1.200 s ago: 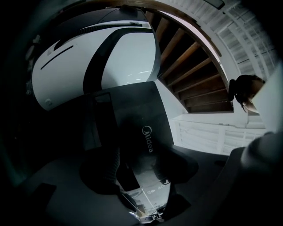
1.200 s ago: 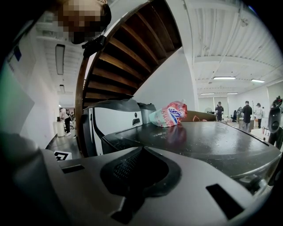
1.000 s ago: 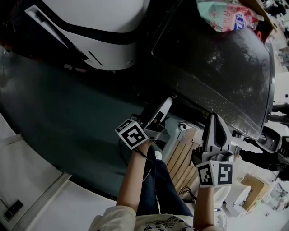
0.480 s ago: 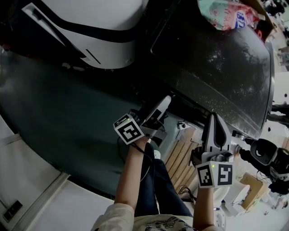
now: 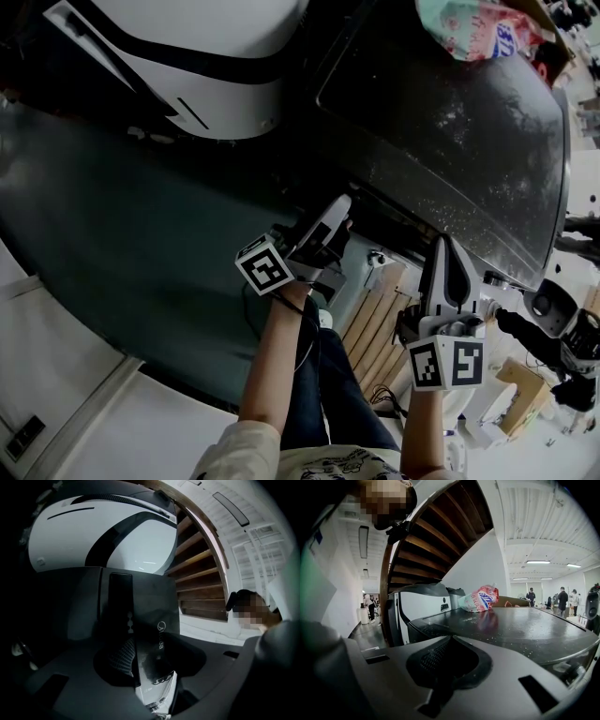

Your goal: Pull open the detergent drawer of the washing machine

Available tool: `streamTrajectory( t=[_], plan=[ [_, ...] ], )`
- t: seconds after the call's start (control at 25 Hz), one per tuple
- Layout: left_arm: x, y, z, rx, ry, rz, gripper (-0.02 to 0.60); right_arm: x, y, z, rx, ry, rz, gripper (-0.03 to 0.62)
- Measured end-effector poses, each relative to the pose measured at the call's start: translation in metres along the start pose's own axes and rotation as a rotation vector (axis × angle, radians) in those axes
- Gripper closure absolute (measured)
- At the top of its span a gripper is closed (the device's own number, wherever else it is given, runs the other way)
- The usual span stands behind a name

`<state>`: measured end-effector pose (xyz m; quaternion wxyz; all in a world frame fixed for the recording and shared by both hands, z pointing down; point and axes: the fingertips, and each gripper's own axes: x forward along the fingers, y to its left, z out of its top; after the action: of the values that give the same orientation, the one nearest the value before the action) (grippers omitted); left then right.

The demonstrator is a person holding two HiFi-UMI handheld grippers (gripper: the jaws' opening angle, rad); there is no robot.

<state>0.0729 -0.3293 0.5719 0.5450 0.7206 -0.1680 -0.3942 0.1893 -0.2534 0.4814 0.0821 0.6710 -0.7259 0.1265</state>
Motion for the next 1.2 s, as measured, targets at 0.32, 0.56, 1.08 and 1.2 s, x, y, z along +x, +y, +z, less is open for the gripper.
streamTrajectory(
  t=[0.32, 0.56, 1.08, 1.2],
  plan=[
    [-0.007, -0.001, -0.001, -0.003, -0.003, -0.009, 0.395, 0.0, 0.0, -0.001, -0.001, -0.001, 0.005, 0.579],
    [-0.013, -0.003, -0.002, 0.012, 0.008, -0.001, 0.403, -0.003, 0.001, -0.002, 0.0, -0.002, 0.007, 0.579],
    [-0.042, -0.014, -0.008, 0.038, -0.008, 0.004, 0.414, -0.008, 0.007, -0.005, 0.002, -0.003, 0.025, 0.579],
    [-0.047, -0.016, -0.009, 0.042, -0.01, 0.005, 0.416, -0.009, 0.011, -0.005, 0.0, -0.006, 0.033, 0.579]
  ],
)
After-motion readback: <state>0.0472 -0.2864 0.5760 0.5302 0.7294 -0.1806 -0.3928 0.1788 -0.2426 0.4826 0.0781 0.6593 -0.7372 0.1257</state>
